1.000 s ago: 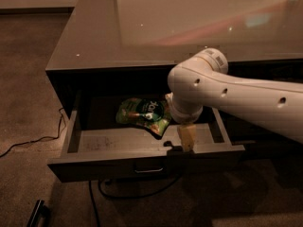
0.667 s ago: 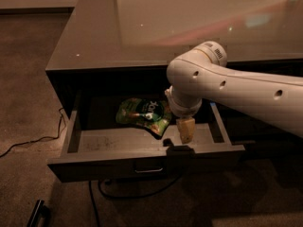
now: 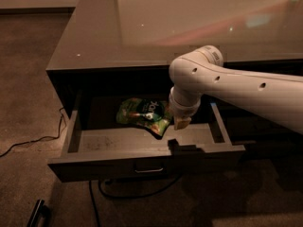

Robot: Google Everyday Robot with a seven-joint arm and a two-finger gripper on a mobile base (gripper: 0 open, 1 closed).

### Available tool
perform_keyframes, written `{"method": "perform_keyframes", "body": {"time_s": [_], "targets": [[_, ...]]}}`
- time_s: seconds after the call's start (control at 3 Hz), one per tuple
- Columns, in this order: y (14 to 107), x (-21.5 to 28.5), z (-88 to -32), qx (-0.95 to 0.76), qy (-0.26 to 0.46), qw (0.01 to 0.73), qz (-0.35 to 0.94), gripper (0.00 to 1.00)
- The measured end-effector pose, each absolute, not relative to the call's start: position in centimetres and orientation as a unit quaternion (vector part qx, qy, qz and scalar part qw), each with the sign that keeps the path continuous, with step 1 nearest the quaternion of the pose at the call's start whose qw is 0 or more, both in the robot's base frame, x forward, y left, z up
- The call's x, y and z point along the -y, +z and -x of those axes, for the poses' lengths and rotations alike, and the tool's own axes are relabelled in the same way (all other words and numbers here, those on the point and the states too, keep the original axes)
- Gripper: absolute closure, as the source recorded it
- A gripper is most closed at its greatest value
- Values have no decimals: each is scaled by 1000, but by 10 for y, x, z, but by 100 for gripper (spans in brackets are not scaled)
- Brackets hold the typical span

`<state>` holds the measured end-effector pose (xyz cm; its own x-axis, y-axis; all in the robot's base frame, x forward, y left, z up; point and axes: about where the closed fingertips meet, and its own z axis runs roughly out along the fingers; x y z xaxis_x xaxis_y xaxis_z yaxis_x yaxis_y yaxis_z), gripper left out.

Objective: Open top drawer

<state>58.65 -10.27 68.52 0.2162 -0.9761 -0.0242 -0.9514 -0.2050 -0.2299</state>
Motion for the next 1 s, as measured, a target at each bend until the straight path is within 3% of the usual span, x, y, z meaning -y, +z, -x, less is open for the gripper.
{"method": "perform_keyframes", "body": {"time_s": [0.67, 1.0], "targets": [[634, 109, -584, -649, -4, 59, 759, 99], [624, 107, -564, -656, 2, 42, 754, 100]]}}
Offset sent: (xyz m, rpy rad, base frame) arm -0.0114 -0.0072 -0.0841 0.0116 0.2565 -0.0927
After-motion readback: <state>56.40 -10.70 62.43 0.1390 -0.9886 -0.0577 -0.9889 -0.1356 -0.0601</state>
